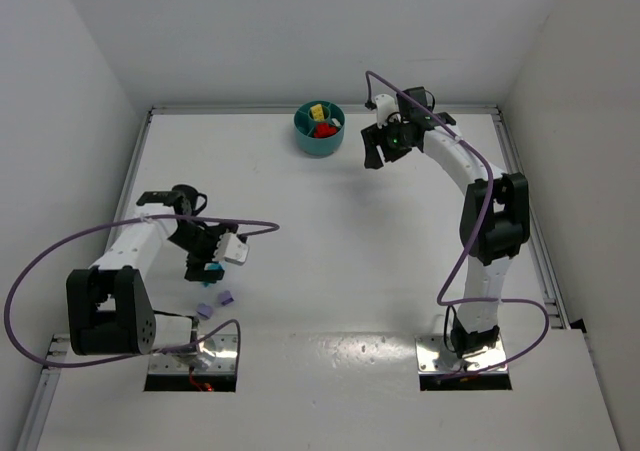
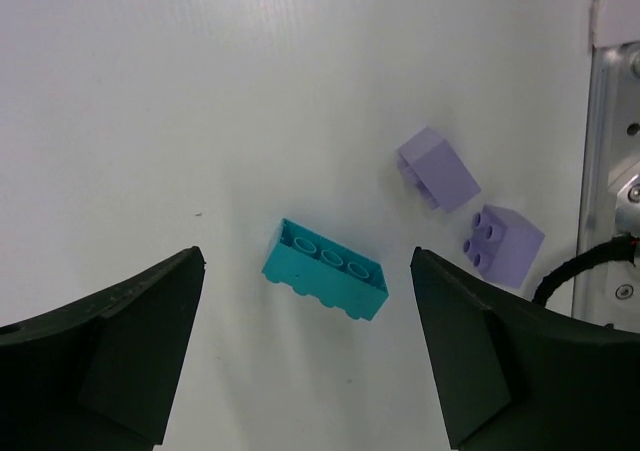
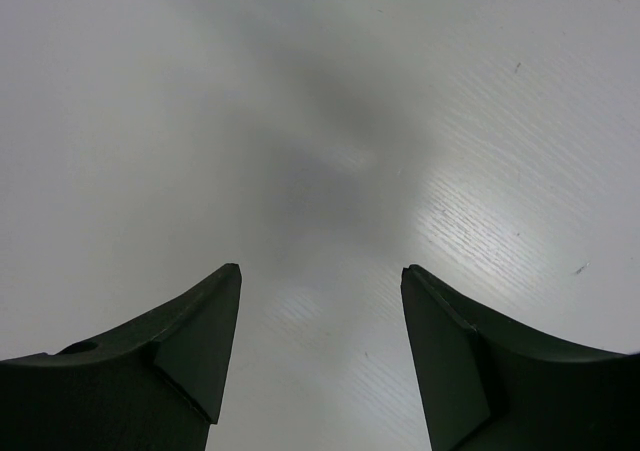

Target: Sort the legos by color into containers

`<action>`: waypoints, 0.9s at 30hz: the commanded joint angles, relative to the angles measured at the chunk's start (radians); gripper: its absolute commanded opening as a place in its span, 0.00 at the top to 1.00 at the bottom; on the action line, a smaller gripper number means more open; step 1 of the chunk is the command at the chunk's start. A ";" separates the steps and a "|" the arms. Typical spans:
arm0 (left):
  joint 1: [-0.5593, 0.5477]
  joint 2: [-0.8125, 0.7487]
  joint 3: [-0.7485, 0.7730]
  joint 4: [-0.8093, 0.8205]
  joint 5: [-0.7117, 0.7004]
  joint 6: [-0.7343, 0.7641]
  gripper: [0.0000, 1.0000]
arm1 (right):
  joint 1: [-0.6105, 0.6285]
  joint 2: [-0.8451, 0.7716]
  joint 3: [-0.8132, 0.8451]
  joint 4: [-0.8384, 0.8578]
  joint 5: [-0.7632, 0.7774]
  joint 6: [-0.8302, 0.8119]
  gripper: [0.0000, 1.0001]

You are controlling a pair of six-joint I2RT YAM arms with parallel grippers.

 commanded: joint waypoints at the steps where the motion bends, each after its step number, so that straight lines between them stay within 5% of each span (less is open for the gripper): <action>1: -0.013 0.003 0.002 0.058 0.043 -0.164 0.10 | 0.005 -0.007 0.043 0.004 -0.016 -0.009 0.34; 6: -0.043 -0.020 -0.021 0.128 0.006 -0.408 0.11 | 0.005 -0.007 0.043 0.004 -0.016 -0.009 0.34; 14: -0.062 -0.120 -0.107 0.117 -0.055 -0.532 0.12 | 0.005 -0.007 0.043 0.004 -0.016 0.000 0.34; 27: -0.063 -0.036 -0.125 0.290 -0.167 -0.836 0.19 | 0.005 -0.007 0.052 -0.005 -0.025 0.000 0.34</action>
